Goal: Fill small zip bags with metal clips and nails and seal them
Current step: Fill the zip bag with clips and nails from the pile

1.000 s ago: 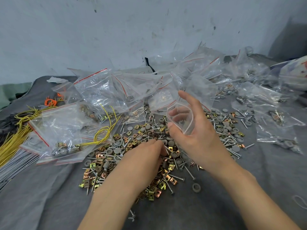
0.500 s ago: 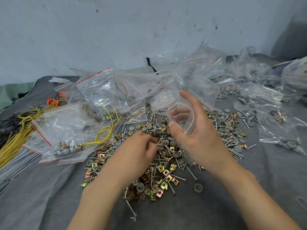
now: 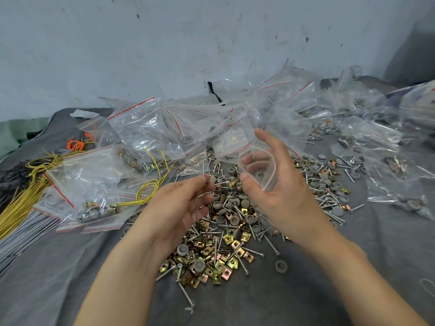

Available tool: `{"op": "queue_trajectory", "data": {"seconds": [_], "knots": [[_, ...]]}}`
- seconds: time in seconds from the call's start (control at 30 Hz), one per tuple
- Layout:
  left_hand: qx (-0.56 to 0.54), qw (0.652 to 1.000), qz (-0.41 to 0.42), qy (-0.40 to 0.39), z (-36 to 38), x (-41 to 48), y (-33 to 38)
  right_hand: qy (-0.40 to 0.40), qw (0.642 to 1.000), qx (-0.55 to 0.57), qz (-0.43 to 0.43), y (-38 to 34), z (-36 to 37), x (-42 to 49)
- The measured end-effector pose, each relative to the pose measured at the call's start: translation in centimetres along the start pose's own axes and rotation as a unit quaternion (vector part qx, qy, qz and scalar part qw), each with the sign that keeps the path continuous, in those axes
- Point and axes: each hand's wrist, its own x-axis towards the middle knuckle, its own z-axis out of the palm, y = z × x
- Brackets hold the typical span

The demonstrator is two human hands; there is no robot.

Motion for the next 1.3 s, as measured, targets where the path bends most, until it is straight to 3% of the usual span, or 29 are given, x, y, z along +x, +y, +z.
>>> {"op": "queue_trajectory", "data": {"seconds": [0.17,0.37,0.67,0.87,1.13,1.3], "knots": [[-0.011,1.000,0.028,0.002,0.2,-0.1,0.1,-0.001,1.000,0.004,0.000,0.0,0.0,0.0],[0.121,0.978,0.160,0.057,0.4,-0.2,-0.1,-0.002,1.000,0.004,0.002,0.0,0.0,0.0],[0.122,0.965,0.227,0.043,1.9,-1.3,1.2,0.004,1.000,-0.002,-0.005,-0.3,-0.1,-0.2],[0.142,0.927,0.347,0.008,4.5,-3.5,3.7,0.003,1.000,-0.006,-0.008,-0.4,0.0,-0.2],[0.217,0.919,0.326,-0.047,7.2,-3.1,2.6,0.011,1.000,0.015,0.005,-0.4,-0.2,-0.2],[0.176,0.918,0.355,-0.027,6.2,-2.8,3.2,0.018,1.000,0.016,0.003,-0.3,-0.4,0.0]]}}
